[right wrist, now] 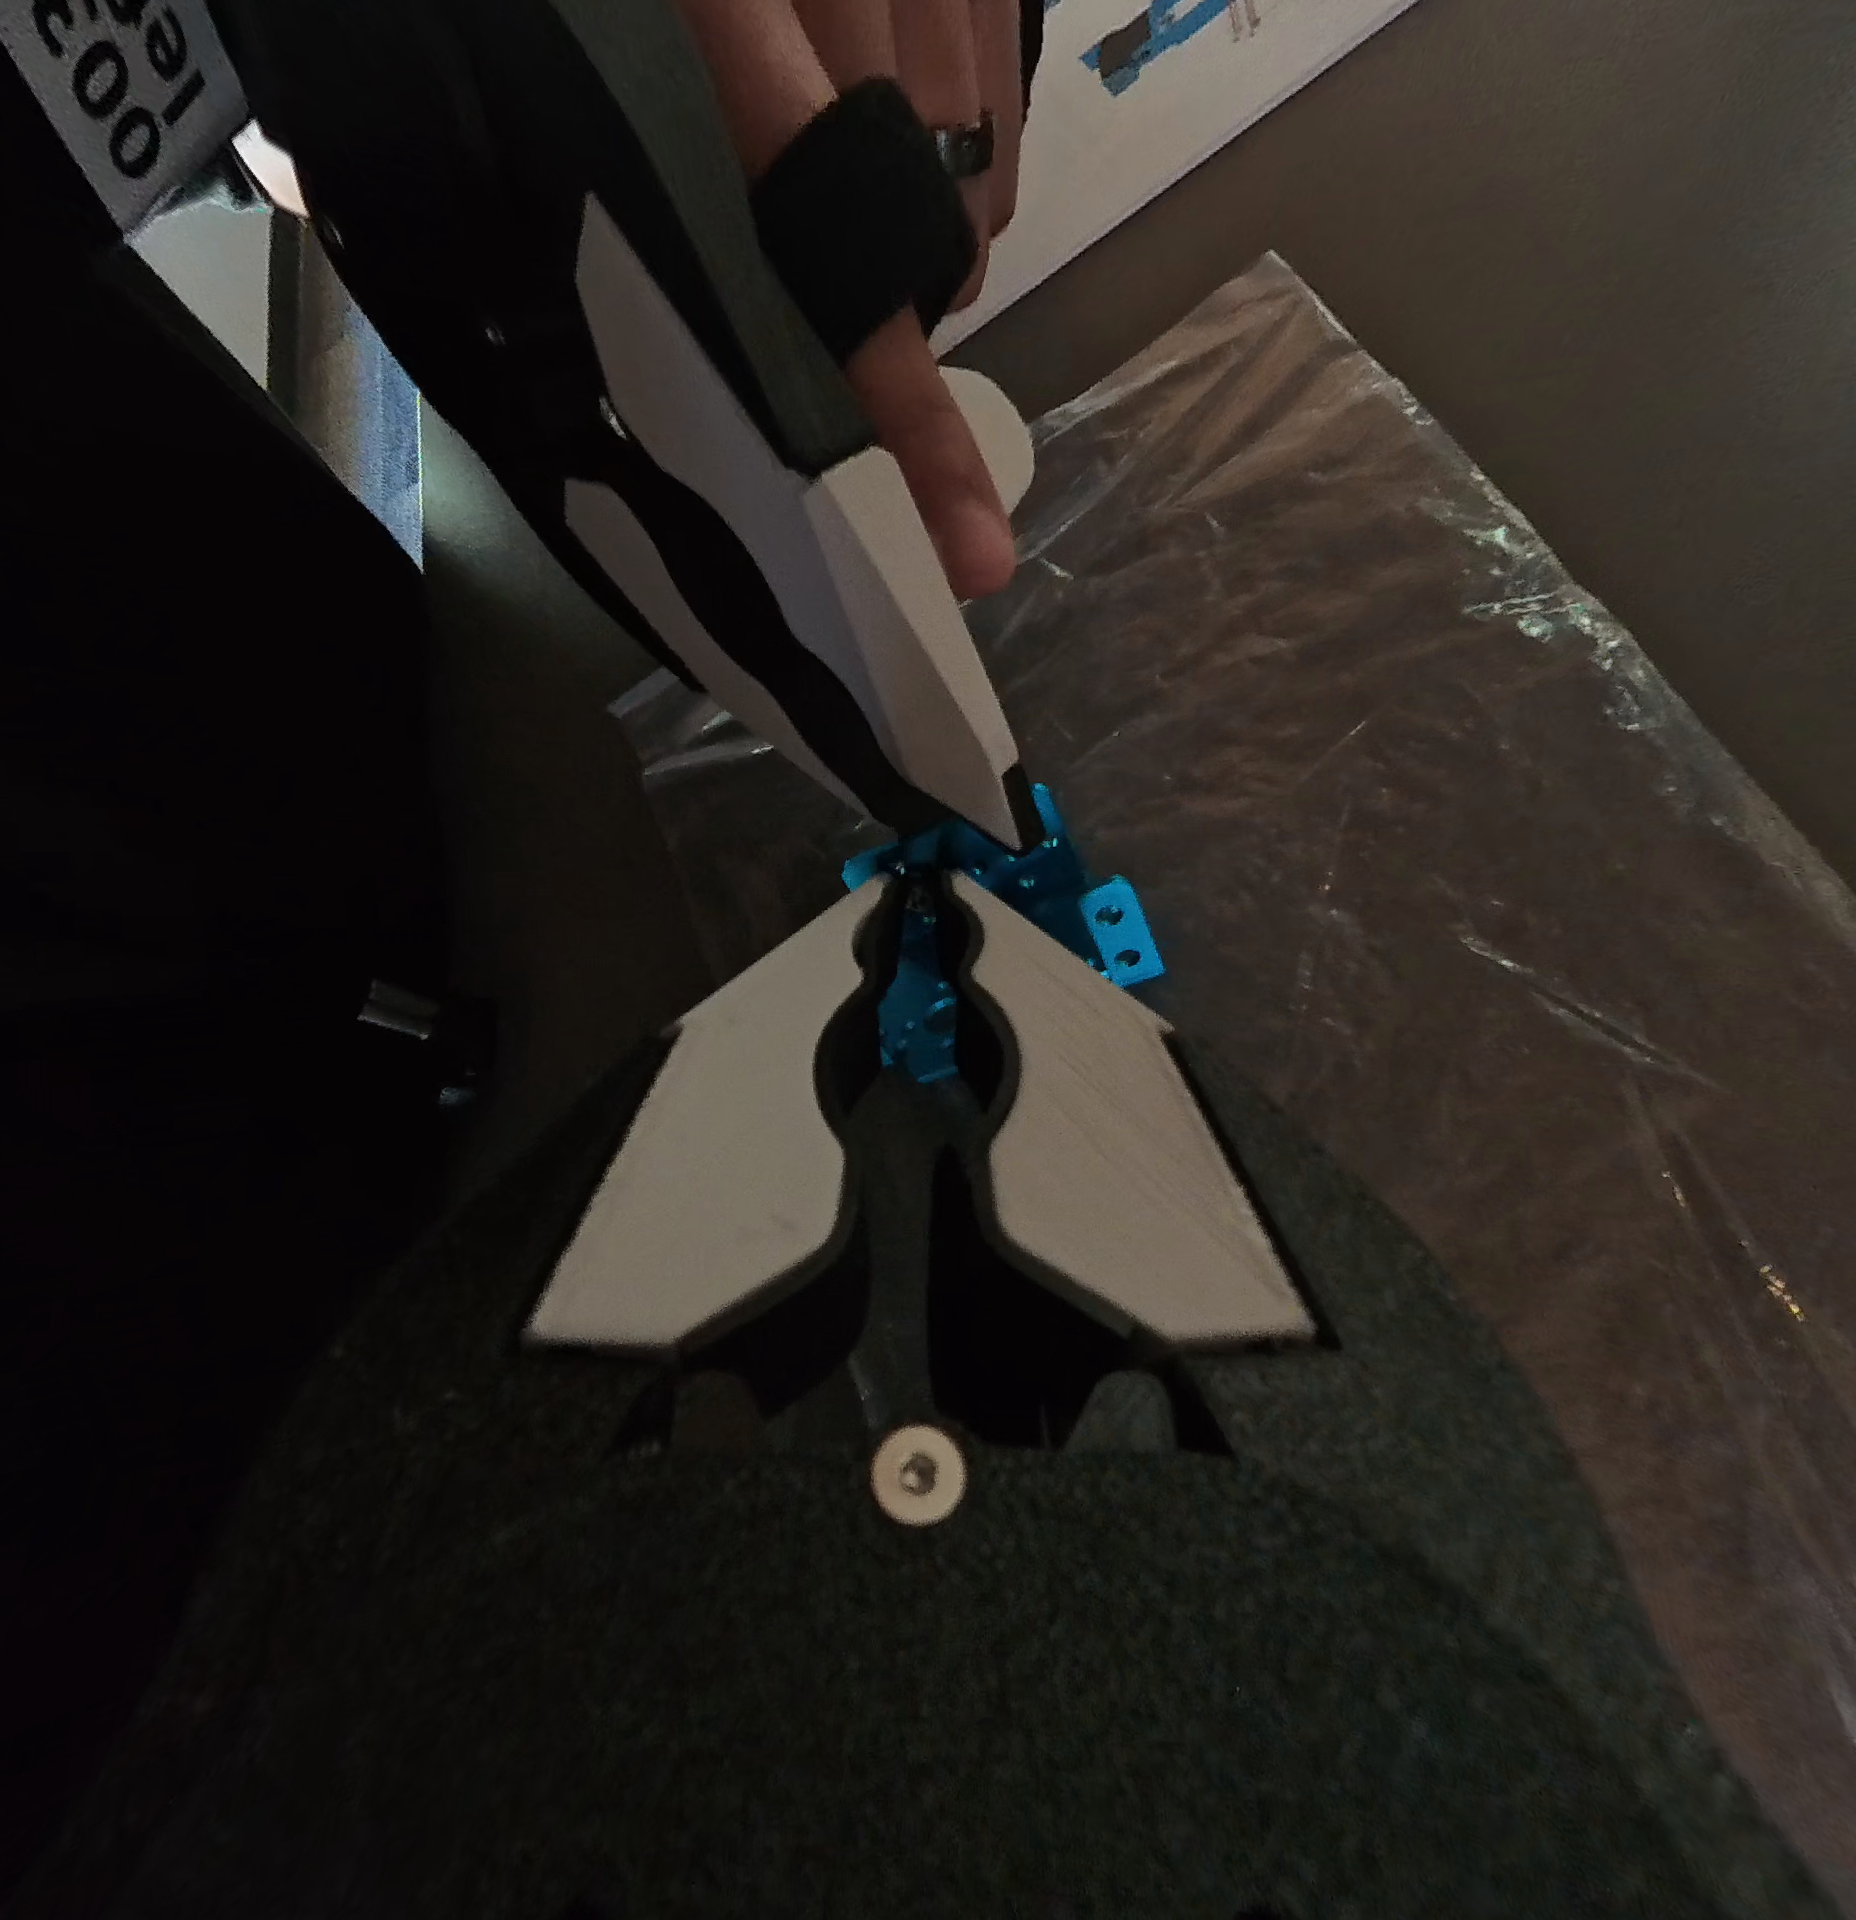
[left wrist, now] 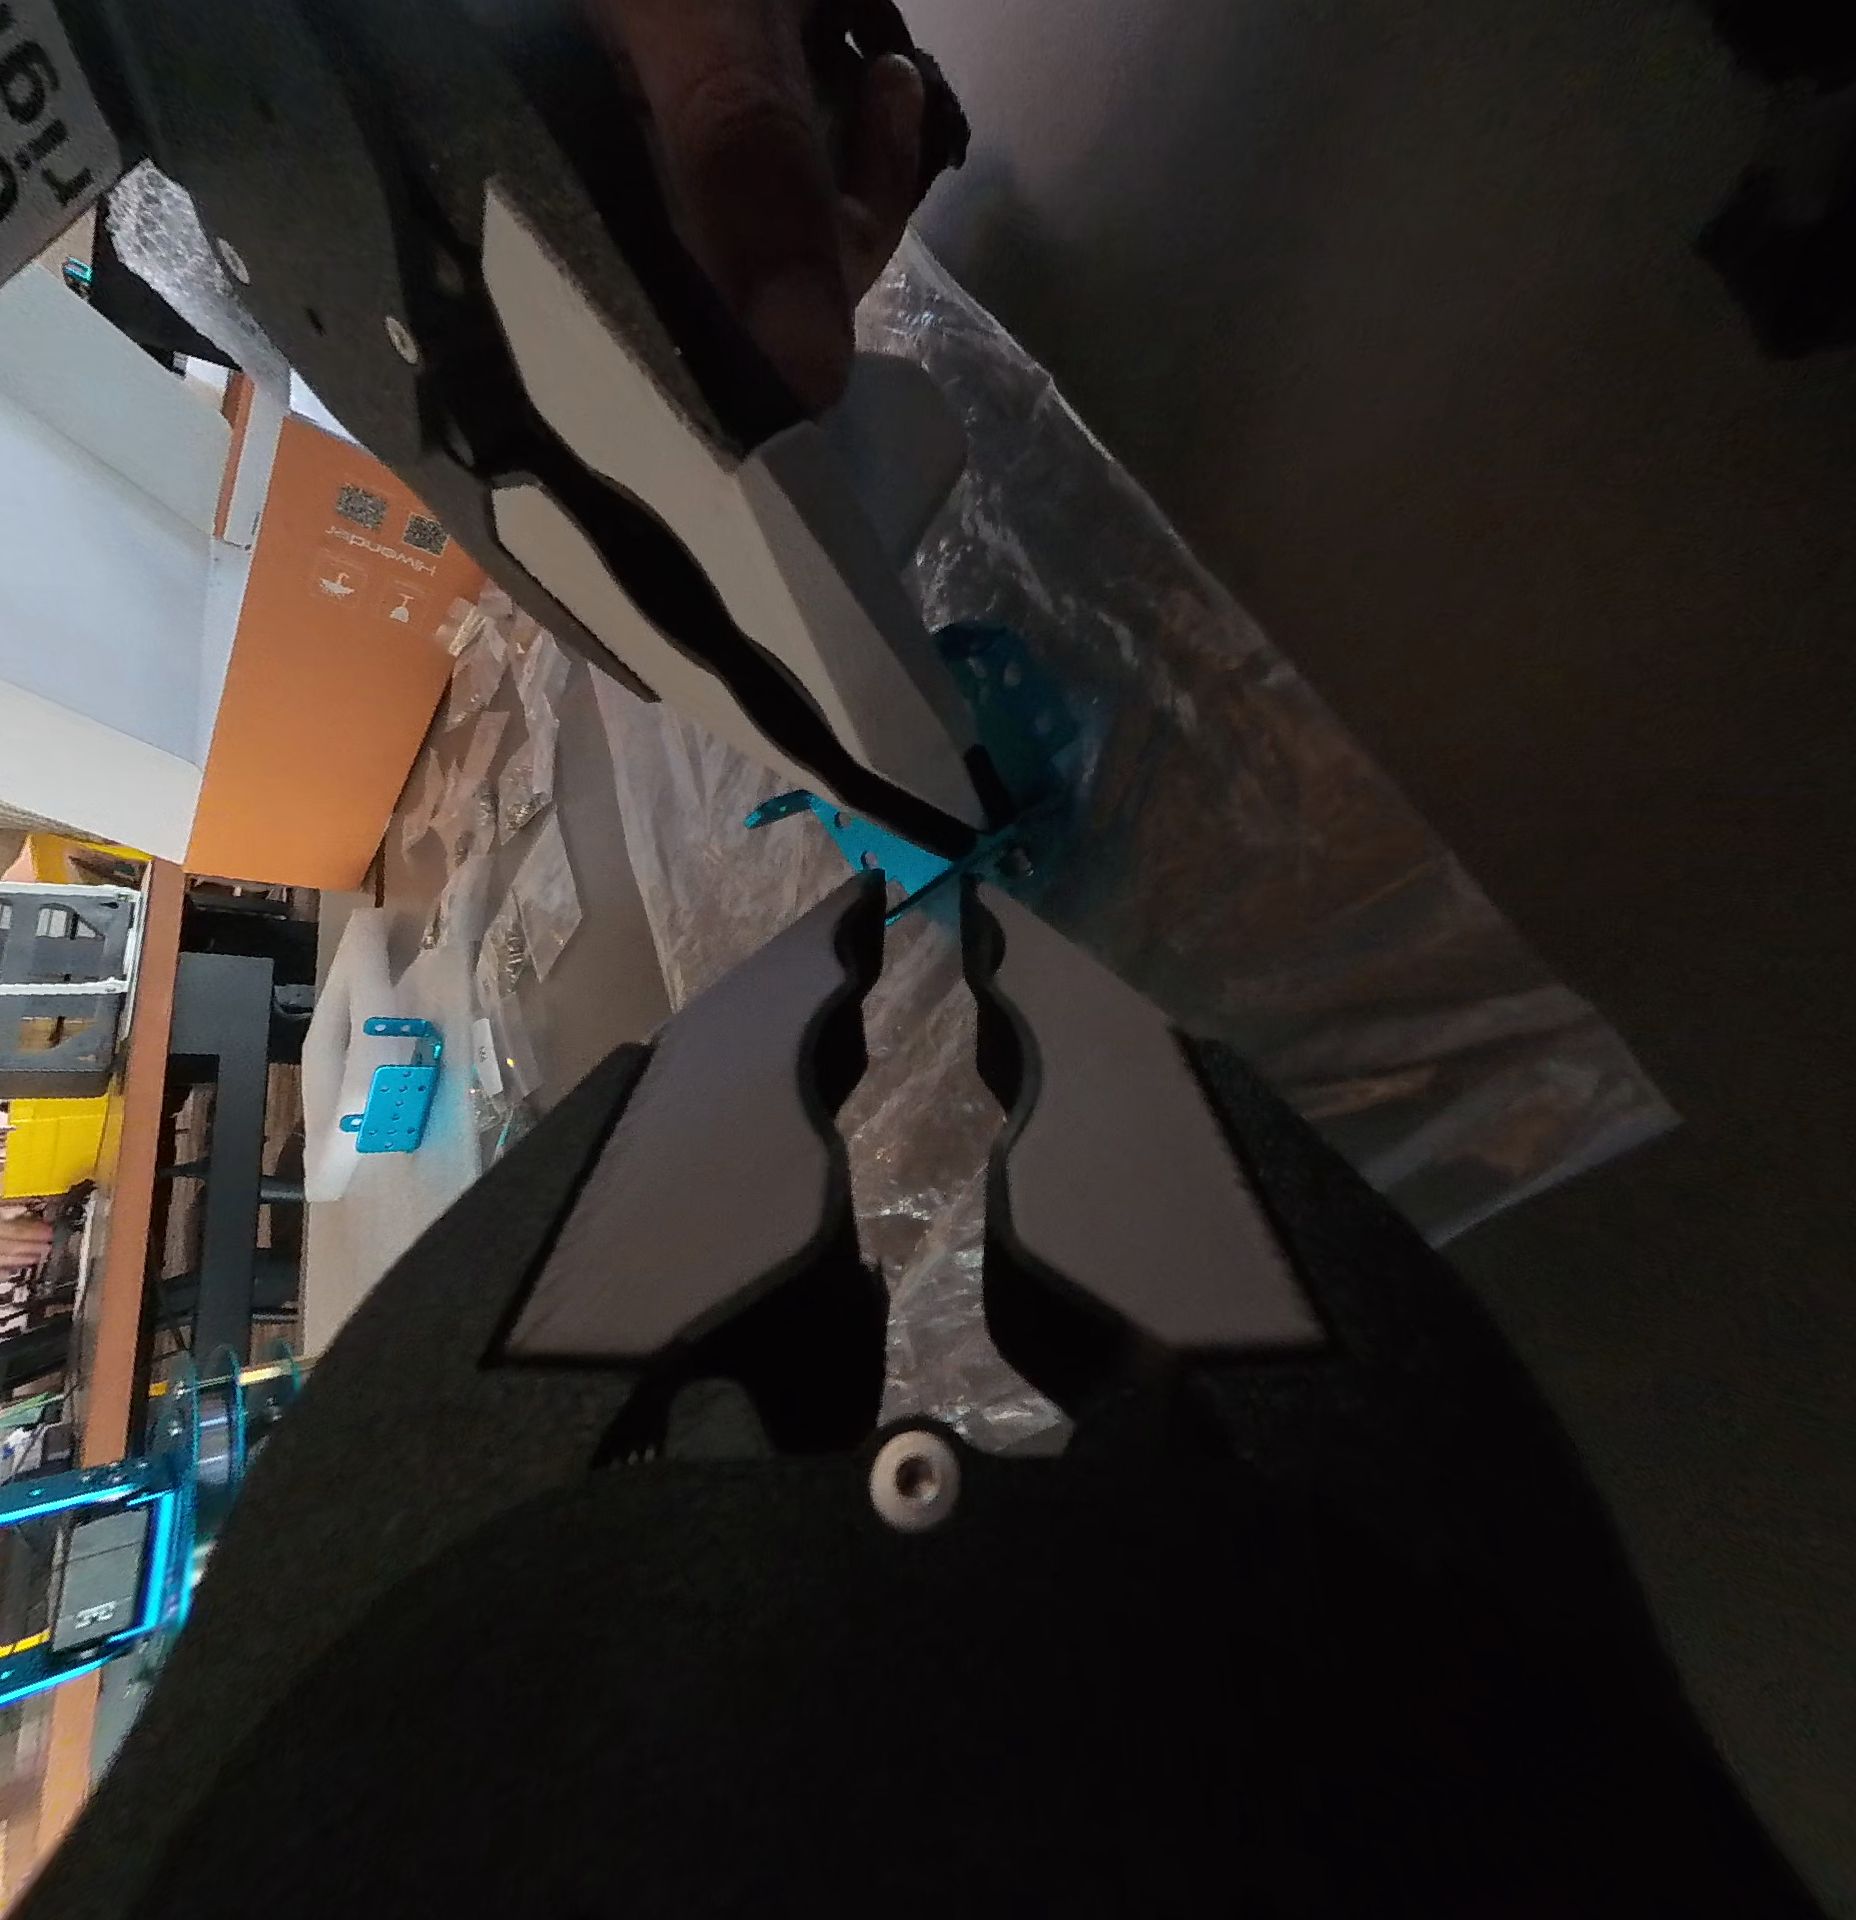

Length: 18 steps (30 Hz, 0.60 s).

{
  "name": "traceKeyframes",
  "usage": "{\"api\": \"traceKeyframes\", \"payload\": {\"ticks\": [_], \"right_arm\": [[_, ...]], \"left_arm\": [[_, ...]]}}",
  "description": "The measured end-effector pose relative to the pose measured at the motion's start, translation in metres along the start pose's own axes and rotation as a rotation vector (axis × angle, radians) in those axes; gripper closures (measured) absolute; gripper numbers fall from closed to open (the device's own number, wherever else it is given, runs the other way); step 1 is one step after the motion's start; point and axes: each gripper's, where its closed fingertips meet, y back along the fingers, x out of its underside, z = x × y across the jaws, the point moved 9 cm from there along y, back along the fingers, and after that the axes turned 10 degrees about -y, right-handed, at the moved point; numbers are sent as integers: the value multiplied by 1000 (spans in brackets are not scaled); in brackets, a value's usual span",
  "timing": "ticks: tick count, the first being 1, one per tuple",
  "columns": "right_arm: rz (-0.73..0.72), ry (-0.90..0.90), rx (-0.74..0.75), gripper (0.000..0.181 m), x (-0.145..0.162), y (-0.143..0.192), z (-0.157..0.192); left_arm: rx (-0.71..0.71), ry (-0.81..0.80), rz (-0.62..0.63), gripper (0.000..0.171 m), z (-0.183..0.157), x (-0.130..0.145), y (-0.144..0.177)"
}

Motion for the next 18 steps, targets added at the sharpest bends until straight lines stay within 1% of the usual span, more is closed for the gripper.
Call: {"api": "traceKeyframes", "payload": {"ticks": [18], "right_arm": [[-39, -49, -25, 178, 3, 2, 0]], "left_arm": [[-19, -19, 10, 160, -2, -1, -1]]}}
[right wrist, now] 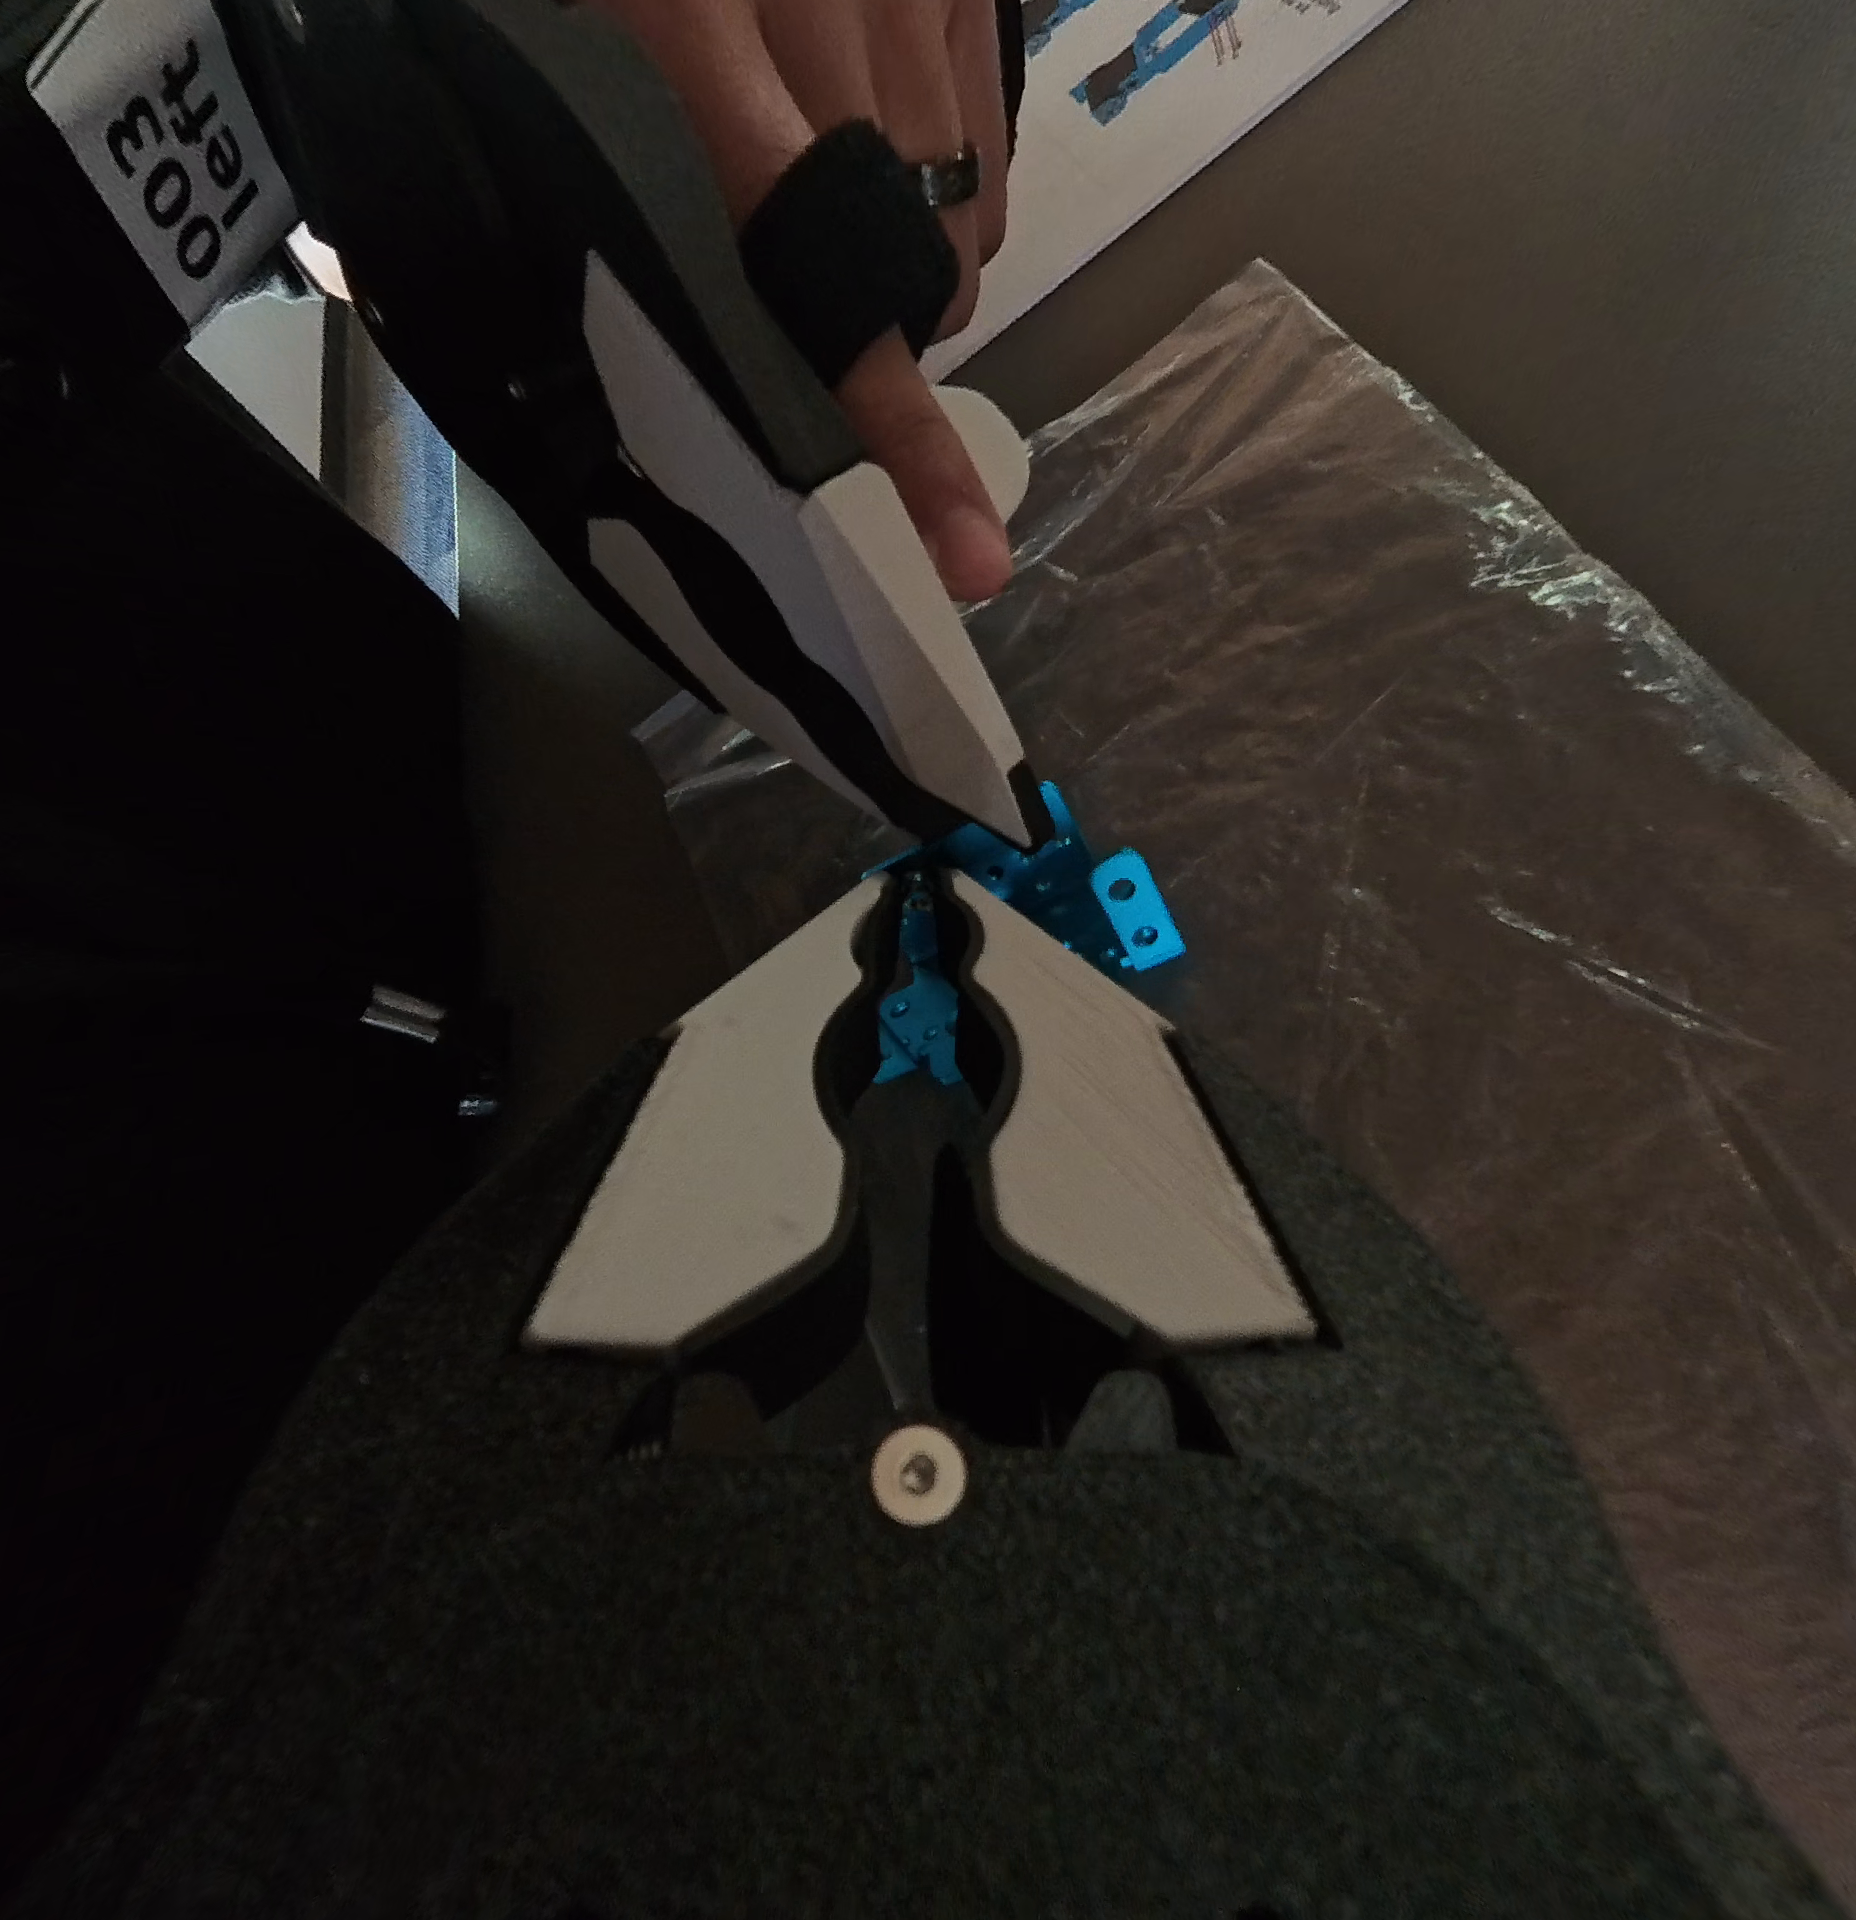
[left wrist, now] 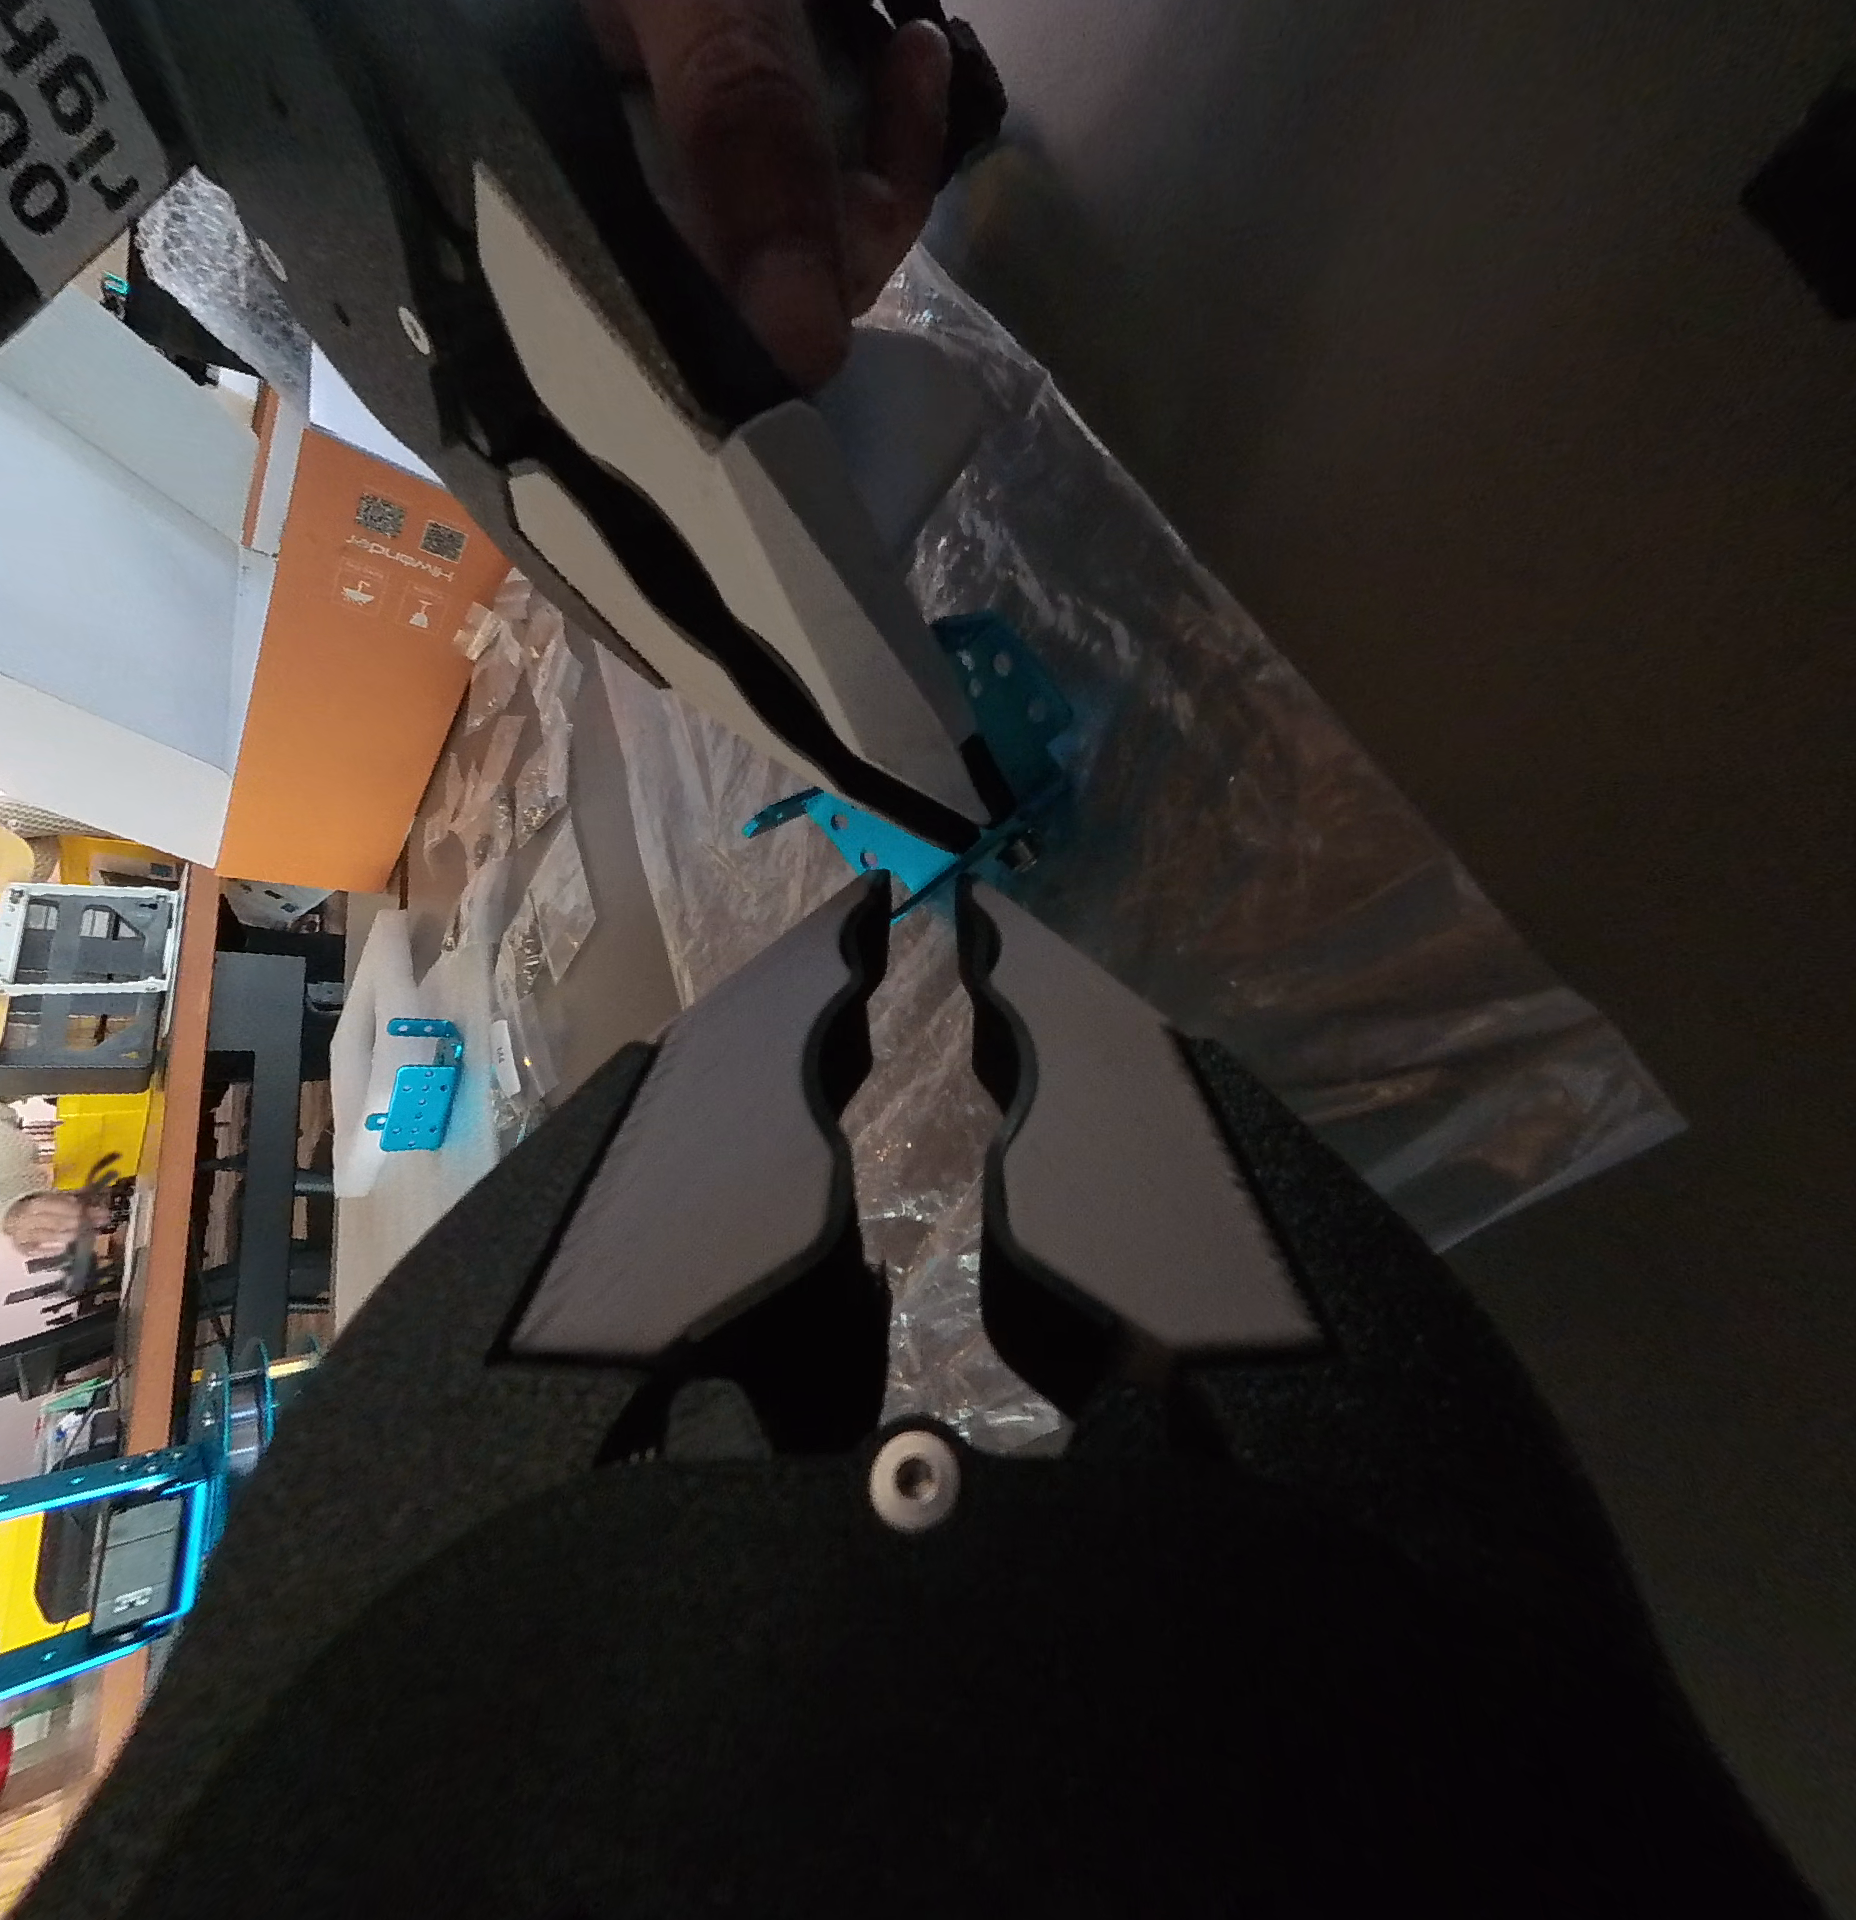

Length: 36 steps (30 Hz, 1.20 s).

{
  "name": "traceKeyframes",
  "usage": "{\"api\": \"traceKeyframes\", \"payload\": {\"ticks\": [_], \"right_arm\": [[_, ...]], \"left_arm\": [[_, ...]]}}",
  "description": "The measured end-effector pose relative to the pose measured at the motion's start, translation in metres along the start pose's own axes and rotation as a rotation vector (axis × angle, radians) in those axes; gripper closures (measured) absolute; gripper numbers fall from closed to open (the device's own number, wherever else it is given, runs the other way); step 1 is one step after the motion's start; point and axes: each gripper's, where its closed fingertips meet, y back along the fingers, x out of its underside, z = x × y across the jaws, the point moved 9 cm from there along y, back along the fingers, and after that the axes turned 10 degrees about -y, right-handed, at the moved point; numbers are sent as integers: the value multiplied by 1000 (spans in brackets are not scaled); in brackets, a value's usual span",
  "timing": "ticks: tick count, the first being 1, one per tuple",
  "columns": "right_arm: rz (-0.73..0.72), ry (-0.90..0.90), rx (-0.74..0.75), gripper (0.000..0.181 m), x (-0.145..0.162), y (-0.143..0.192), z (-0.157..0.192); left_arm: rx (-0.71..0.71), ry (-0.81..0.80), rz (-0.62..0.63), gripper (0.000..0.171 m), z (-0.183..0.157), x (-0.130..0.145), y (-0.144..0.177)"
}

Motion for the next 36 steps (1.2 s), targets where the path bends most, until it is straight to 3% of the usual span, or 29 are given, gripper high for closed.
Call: {"api": "traceKeyframes", "payload": {"ticks": [25, 33, 36], "right_arm": [[-3, -58, -48, 174, 3, 1, -8], [-12, 12, 3, 175, 0, 15, -7], [8, 32, -23, 167, 3, 19, -6]], "left_arm": [[-9, -6, 6, 160, 1, -1, 1], [-21, -3, -6, 162, 3, -2, 3], [-31, 8, 2, 161, 6, -1, 3]]}}
